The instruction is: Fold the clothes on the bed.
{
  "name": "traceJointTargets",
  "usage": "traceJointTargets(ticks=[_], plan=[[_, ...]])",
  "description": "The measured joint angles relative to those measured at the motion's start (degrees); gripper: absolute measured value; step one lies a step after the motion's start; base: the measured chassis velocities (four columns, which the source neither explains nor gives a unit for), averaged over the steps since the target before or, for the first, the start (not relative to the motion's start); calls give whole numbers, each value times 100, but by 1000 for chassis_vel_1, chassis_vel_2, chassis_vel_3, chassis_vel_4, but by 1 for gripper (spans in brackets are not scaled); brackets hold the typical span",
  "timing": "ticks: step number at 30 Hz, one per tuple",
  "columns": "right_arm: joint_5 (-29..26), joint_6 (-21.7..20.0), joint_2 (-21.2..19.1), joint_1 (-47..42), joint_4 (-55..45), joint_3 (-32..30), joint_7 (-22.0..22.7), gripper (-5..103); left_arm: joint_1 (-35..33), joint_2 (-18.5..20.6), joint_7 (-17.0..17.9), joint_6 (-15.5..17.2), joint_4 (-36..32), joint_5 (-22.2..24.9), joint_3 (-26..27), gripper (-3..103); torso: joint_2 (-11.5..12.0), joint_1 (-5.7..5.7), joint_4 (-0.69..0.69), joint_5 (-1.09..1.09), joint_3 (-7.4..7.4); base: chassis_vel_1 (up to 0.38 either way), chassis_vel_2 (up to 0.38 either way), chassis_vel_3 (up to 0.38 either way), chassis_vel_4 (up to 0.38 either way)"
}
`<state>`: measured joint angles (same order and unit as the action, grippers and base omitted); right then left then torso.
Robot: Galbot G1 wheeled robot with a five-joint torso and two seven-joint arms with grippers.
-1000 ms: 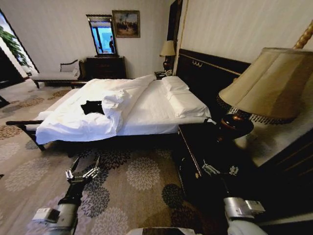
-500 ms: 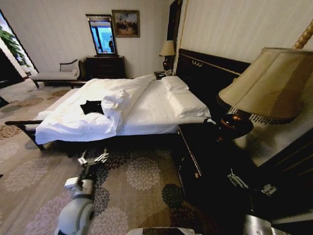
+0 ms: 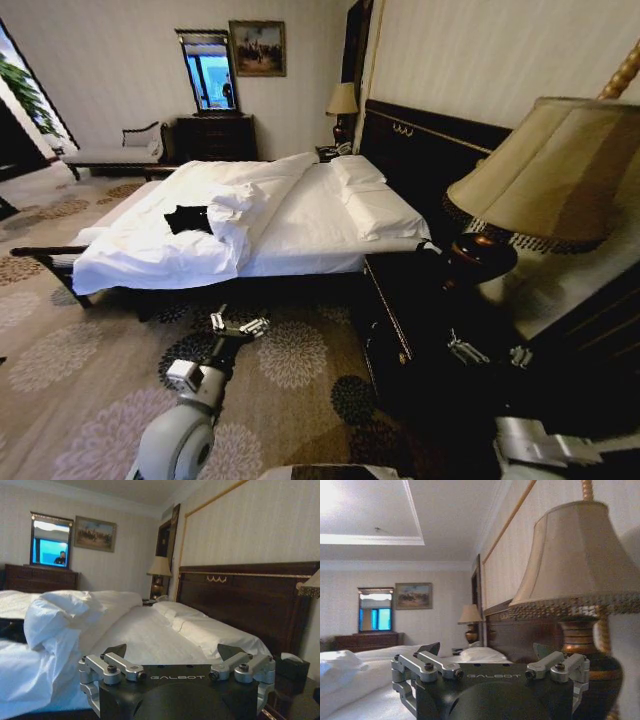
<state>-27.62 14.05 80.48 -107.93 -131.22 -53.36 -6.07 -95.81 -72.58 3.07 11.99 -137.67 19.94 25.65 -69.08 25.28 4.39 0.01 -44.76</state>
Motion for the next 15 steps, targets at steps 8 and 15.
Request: traceJointTargets(ticks=[8,15], plan=[[-50,-762,-435,195,13,106,783,100,-418,-133,5,-87,-285,248,195,100,0,0,2,-2,1,0,0,0,0],[230,-762,-678,405,361,180,874,100,-647,-112,206,-20,-346,350,431,100,0,0,3,0,1,0,0,0,0]])
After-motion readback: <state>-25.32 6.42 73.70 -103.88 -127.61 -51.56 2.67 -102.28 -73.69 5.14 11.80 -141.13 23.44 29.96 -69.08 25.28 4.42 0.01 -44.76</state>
